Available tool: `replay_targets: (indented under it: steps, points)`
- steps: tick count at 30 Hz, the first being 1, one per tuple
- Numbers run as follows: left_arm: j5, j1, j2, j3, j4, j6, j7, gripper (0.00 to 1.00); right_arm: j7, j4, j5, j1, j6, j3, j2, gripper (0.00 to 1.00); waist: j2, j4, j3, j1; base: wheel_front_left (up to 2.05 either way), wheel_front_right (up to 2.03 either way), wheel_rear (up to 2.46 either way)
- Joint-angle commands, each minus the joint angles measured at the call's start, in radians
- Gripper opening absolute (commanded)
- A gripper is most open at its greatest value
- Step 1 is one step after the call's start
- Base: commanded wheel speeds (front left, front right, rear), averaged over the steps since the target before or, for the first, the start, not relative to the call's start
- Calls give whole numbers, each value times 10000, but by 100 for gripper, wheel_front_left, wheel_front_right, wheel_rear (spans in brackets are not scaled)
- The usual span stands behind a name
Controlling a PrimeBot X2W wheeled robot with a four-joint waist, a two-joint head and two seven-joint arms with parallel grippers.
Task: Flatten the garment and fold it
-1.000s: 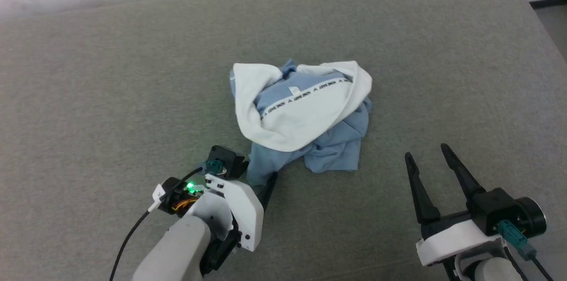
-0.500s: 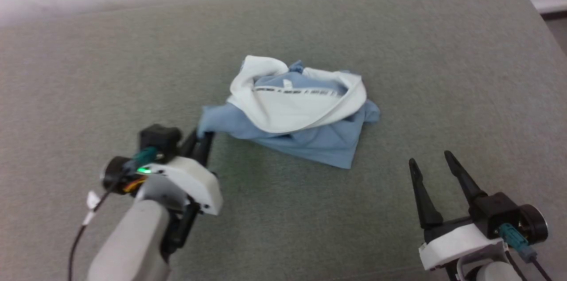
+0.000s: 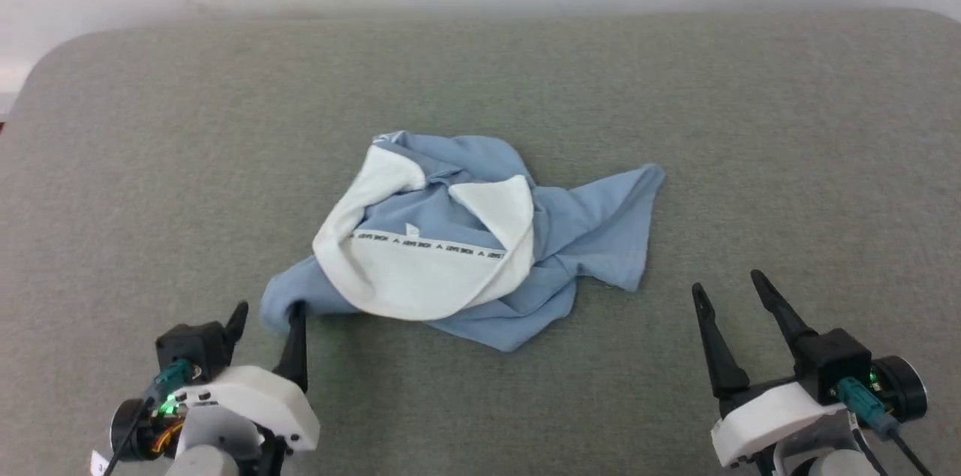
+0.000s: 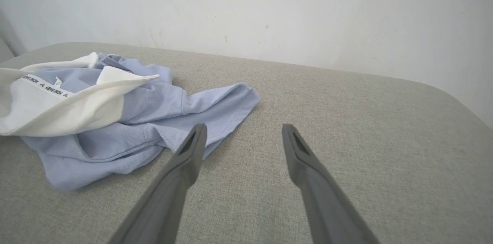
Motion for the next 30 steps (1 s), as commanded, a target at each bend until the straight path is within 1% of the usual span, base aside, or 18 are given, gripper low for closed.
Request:
replay_targets:
  steps: [1, 4, 6, 8, 12, 14, 18, 20, 23, 24, 25, 26, 30]
  points:
    - [22, -174, -58, 59, -62, 23, -202, 100, 53, -10, -39, -30, -21, -7, 15, 100, 0, 290, -68, 1, 0, 0, 0]
    - [241, -325, -252, 151, -252, 20, -1354, 100, 669, -74, -111, -305, -21, 92, 0, 100, 0, 623, -125, 1, 0, 0, 0]
    - [504, -391, -353, 104, -436, -69, -1786, 100, 1424, -13, -11, -574, -21, 304, -132, 100, 0, 850, -150, 1, 0, 0, 0]
    - [755, -385, -508, 112, -625, -118, -1964, 100, 2262, 104, 217, -926, -21, 687, -404, 100, 0, 1078, -159, 1, 0, 0, 0]
    - [1192, -209, -909, 170, -1017, -270, -2027, 100, 4112, 722, 558, -1701, -21, 1591, -1188, 100, 0, 1542, -124, 1, 0, 0, 0]
    - [1410, -83, -1071, 165, -1093, -399, -2031, 100, 4782, 1096, 678, -2086, -21, 1998, -1561, 100, 0, 1787, -89, 1, 0, 0, 0]
    - [1625, 60, -1394, 290, -1066, -645, -2033, 100, 5459, 1911, 889, -2706, -21, 2514, -1961, 100, 0, 2191, 14, 1, 0, 0, 0]
    - [1707, 75, -1524, 314, -979, -795, -2033, 100, 5493, 2301, 834, -2934, -21, 2679, -2135, 100, 0, 2379, 80, 1, 0, 0, 0]
    - [1810, 78, -1684, 421, -850, -959, -2034, 100, 5424, 2898, 783, -3120, -21, 2694, -2191, 100, 0, 2546, 121, 1, 0, 0, 0]
    - [1836, 87, -1728, 470, -802, -1002, -2034, 100, 5418, 3089, 726, -3157, -21, 2686, -2213, 91, 0, 2565, 126, 1, 0, 0, 0]
    - [1869, 96, -1766, 516, -762, -1044, -2034, 100, 5386, 3248, 658, -3183, -21, 2659, -2234, 23, 0, 2571, 120, 1, 0, 0, 0]
    - [1903, 116, -1797, 568, -724, -1079, -2034, 100, 5311, 3369, 603, -3191, -21, 2580, -2235, 0, 0, 2552, 96, 1, 0, 0, 0]
    - [1978, 300, -1879, 801, -567, -1189, -2035, 100, 5077, 3451, 521, -2929, -21, 2185, -2181, 0, 0, 2237, -136, 1, 0, 0, 0]
